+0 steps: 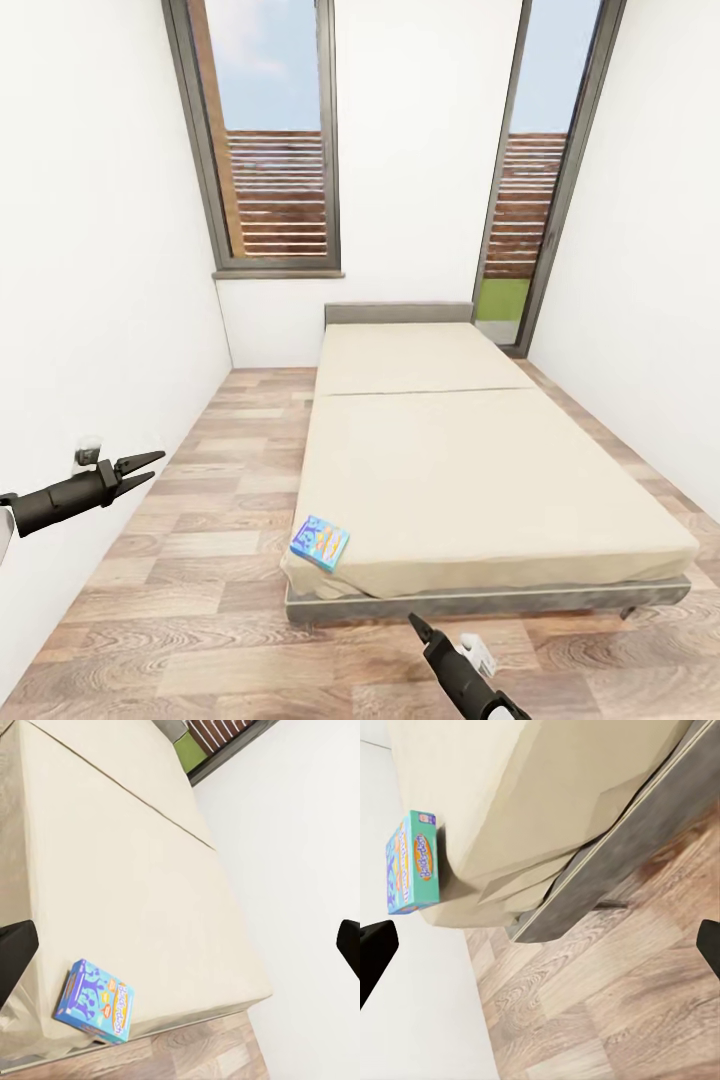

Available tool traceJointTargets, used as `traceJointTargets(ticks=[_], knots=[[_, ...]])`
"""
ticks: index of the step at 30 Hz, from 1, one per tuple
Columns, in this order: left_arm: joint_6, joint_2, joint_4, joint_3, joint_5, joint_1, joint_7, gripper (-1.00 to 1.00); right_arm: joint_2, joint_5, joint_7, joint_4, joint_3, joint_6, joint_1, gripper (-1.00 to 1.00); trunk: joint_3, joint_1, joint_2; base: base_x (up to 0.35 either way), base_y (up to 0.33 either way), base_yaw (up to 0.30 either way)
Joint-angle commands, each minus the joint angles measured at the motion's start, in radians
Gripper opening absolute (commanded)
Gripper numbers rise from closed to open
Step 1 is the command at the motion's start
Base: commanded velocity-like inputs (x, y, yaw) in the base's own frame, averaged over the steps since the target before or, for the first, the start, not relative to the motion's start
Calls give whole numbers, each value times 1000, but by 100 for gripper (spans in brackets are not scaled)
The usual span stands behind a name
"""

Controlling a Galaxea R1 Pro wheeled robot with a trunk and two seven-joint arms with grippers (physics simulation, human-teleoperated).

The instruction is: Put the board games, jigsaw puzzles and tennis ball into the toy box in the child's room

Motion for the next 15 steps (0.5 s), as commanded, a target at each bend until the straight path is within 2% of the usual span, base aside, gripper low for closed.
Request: traceJointTargets(ticks=[1, 5, 8, 15], knots=[[6, 0, 0, 1, 3, -1, -1, 100, 1, -7, 4, 0, -4, 7, -1, 100, -4, 4, -8, 0, 0, 0], [6, 0, 0, 0, 3, -1, -1, 100, 7, -4, 4, 1, -1, 7, -1, 100, -17, 19, -36, 0, 0, 0], [6, 0, 0, 0, 3, -1, -1, 100, 26, -5, 3, 1, -3, 7, -1, 100, -26, 31, -57, 0, 0, 0], [6, 0, 0, 0, 3, -1, -3, 100, 42, -19, 3, -3, -10, 21, -1, 100, -26, 31, -57, 0, 0, 0]])
